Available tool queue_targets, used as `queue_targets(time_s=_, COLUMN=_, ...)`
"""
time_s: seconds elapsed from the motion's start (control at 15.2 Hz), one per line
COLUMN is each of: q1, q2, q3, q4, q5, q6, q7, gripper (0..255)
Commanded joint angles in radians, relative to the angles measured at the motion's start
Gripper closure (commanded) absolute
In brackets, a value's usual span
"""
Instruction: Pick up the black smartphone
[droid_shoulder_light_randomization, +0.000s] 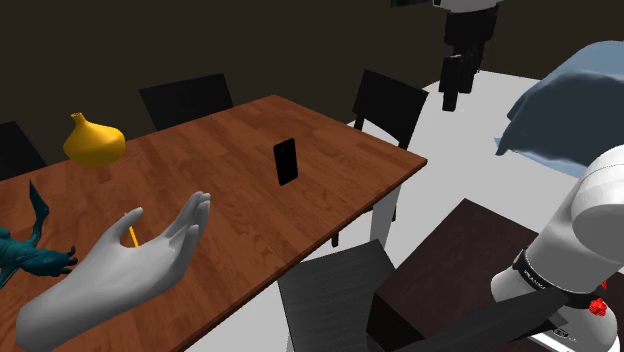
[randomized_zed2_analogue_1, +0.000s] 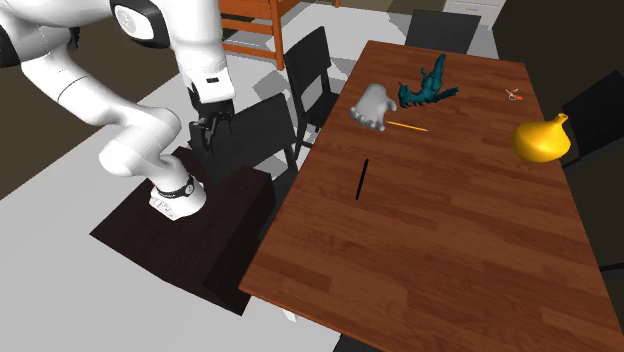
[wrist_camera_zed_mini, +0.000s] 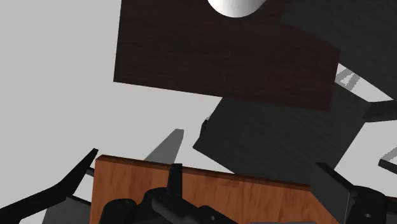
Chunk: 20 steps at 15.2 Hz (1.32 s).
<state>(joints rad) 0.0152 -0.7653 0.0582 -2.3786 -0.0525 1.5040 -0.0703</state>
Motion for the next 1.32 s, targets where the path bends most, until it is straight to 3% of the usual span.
queue_targets(time_s=0.0, q1=0.0, q2=0.0, q3=0.0, q4=0.0, q5=0.0, q6=0.0, q7=0.0, gripper=0)
queue_targets(time_s=0.59, q1=0.083, q2=0.276, q3=-0.118, q4=0.062, q5=-0.02, q6=0.284, q7=-0.349, gripper=0)
queue_targets(time_s=1.25, q1=0.177, q2=0.617, q3=-0.178, q4=0.255, q5=0.074, q6=0.484, q7=-0.745, gripper=0)
